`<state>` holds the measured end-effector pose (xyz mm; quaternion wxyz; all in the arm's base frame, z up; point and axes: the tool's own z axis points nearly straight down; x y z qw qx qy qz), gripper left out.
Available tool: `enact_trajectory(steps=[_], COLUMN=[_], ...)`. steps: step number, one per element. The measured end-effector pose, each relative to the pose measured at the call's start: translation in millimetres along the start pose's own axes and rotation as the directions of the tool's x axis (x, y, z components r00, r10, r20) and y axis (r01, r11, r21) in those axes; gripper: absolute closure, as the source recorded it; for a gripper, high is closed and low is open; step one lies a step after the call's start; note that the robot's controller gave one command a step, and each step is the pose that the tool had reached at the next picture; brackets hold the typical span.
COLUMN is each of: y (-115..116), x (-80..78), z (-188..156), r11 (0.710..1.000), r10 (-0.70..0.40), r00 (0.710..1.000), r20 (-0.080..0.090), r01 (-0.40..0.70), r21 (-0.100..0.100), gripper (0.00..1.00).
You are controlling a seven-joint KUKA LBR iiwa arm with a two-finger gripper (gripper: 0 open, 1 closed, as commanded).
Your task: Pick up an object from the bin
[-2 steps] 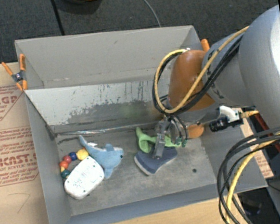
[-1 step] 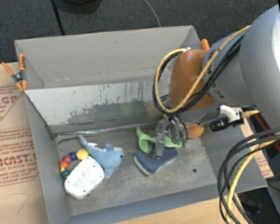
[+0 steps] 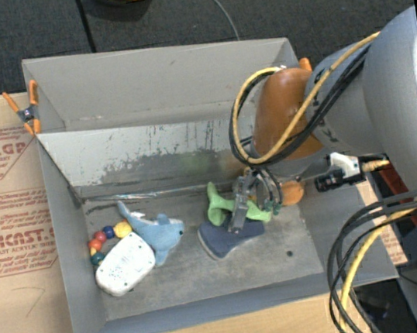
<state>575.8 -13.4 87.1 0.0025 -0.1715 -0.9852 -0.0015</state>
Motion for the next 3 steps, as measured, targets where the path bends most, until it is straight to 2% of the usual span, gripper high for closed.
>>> enact_trajectory(steps=[2,3], y=[-0.3,0.4], x=[1.3,-0.2], z=[-28.2,-46.0], r11=[1.0,1.0], r10=[0.0,0.0], r00=[1.0,1.0], r20=[-0.005,0.002], r01=[0.0,0.0], r21=[0.001,-0.001], gripper=[1.0,1.0])
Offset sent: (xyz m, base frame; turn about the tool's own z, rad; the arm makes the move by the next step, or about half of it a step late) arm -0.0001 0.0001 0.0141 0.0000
